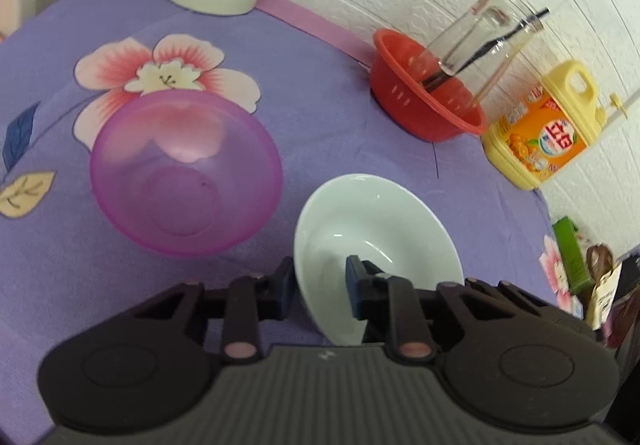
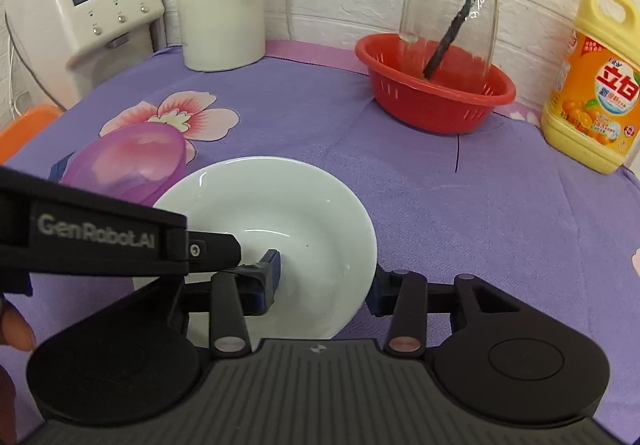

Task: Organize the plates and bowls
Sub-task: 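Lift the white bowl with both grippers and carry it over the steel bowl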

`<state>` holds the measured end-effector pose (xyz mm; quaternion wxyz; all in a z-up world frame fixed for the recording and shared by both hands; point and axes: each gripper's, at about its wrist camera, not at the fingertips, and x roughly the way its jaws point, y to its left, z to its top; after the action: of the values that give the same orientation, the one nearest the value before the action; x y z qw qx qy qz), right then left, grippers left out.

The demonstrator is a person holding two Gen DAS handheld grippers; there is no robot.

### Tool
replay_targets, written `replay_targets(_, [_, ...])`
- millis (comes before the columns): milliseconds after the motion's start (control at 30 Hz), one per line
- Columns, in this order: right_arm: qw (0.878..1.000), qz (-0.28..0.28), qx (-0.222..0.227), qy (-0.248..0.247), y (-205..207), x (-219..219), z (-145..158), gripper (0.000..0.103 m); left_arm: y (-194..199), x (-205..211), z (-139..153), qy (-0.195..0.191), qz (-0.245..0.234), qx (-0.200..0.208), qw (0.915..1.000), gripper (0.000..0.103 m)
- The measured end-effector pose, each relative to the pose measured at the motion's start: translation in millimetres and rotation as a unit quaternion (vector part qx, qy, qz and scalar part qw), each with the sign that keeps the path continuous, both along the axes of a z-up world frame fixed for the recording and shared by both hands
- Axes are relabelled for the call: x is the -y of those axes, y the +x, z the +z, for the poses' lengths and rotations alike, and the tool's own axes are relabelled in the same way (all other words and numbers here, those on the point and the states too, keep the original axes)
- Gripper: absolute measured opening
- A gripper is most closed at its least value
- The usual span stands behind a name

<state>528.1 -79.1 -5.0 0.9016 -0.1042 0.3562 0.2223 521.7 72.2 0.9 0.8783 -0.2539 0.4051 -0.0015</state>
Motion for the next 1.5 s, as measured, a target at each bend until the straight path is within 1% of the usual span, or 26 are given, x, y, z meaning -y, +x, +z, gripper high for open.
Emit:
replay_targets(33, [1.0,0.001,-0.007,0.008,0.1,2.5,0.4,0.075,-1.4,1.4,0.1,0.006,-0.005,0.003,1.0,0.012])
replay_targets(133, [1.0,0.001,-0.017,0.019,-4.6,6.6,0.8,0.075,-7.3,1.7,0.1,0.005,-0.011,0.001,0.9999,0.012])
replay_targets(333, [1.0,0.009,-0.004,0.016,-34.5,8.6,6.9,0.075,-28.5,6.5,4.1,0.005,-0.02,-0.005,0.9998,0.012])
replay_targets(433, [1.0,0.009,0.007,0.016,-53.8,13.4,13.8,0.077,-44.4,12.4,10.5,0.009,-0.031,0.0,0.9995,0.012])
replay_targets(567, [1.0,0.002,0.014,0.022,-82.5,27.1,21.8,0.078,-70.9,23.5,20.7,0.01,-0.043,0.008,0.999,0.012])
replay_targets(733, [0.999,-0.012,0.026,0.029,-127.8,48.7,30.8,0.083,-114.7,45.1,33.6,0.018,-0.066,0.022,0.9974,0.012])
replay_targets(833, [0.998,-0.026,0.033,0.036,-156.3,64.5,34.0,0.089,-141.4,58.4,37.9,0.004,-0.078,0.028,0.9966,0.012])
replay_targets(967, [0.997,-0.049,0.043,0.039,-200.0,88.6,36.7,0.089,-180.0,80.8,42.8,-0.001,-0.1,0.038,0.9942,0.012])
replay_targets(1100, [0.995,-0.07,0.053,0.047,-243.3,109.0,33.9,0.089,-219.1,101.8,44.0,0.004,-0.126,0.048,0.9909,0.011])
replay_targets(1233, [0.993,-0.09,0.053,0.053,-278.2,124.7,23.1,0.089,-248.8,117.6,35.5,0.002,-0.148,0.038,0.9882,0.011])
replay_targets(1367, [0.992,-0.099,0.05,0.061,-302.3,131.9,10.5,0.089,-271.4,126.1,25.4,0.011,-0.165,0.029,0.9859,0.011])
replay_targets(1500, [0.991,-0.104,0.051,0.064,-315.6,131.1,0.3,0.089,-282.1,128.2,16.5,0.02,-0.171,0.025,0.9848,0.011])
